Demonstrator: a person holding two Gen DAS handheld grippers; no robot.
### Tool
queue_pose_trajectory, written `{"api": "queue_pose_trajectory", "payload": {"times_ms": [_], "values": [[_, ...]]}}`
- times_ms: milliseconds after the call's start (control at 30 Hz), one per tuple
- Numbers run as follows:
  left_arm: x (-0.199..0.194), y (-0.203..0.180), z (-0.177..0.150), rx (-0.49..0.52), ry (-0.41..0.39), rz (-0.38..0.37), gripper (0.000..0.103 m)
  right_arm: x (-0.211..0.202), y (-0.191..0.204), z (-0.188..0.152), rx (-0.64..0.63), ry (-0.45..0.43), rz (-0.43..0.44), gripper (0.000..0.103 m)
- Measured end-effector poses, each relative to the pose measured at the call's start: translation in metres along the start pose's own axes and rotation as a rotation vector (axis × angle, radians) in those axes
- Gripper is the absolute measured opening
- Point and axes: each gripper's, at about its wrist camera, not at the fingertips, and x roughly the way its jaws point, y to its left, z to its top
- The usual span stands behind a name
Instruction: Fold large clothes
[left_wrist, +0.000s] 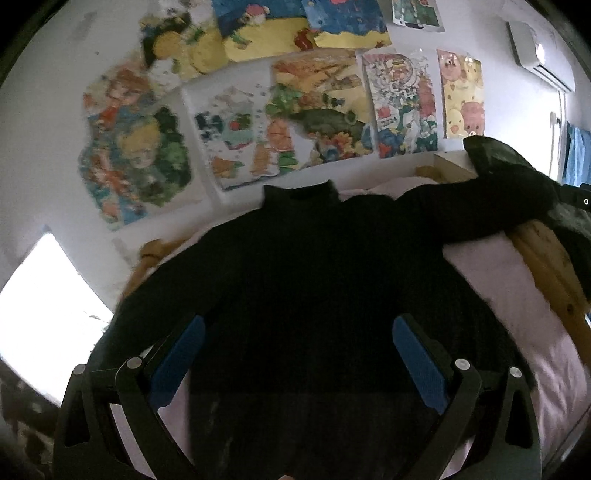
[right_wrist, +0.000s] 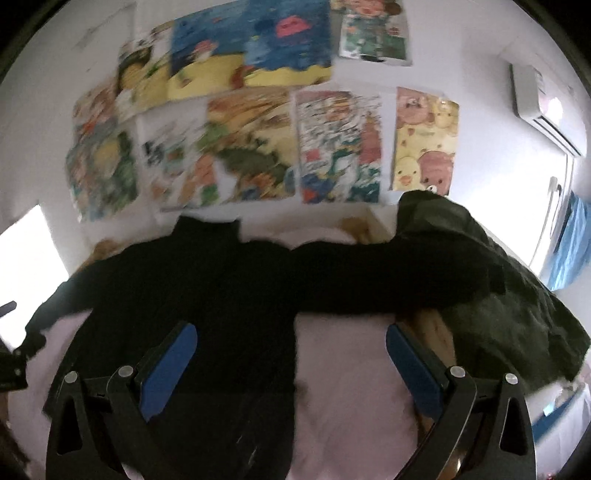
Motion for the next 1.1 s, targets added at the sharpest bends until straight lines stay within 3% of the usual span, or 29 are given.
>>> {"api": "queue_pose_trajectory", "payload": {"times_ms": [133, 300, 400, 500, 600, 800, 1100], "values": [[0.061, -0.014, 0.029, 0.01, 0.006, -0.046, 0.1, 0.047, -0.031, 0.018, 0.005, -0.037, -0.031, 0.103], [0.149, -0.033, 0.052, 0.0, 0.016, -0.087, 0.1, 0.101, -0.084, 0.02, 0.148, -0.05, -0.169, 0.103], [0.181, -0.046, 0.053, -0.004, 0.027, -0.1, 0.1, 0.12, -0.119, 0.014, 0.223, -0.032, -0.257, 0.103], [0.209, -0.063, 0.051, 0.064, 0.036, -0.081, 0.1, 0.138, -0.154, 0.011, 0.289, 0.019, -0.366, 0.103], [0.229, -0.079, 0.05, 0.11, 0.027, -0.085, 0.1, 0.151, -0.175, 0.006, 0.311, 0.048, -0.411, 0.103], [0.282, -0.096, 0.064, 0.028, 0.034, -0.174, 0.1, 0.176, -0.202, 0.0, 0.326, 0.102, -0.556, 0.103], [0.34, -0.121, 0.088, -0.072, 0.019, -0.252, 0.1, 0.184, -0.225, -0.006, 0.466, -0.02, -0.57, 0.102]]}}
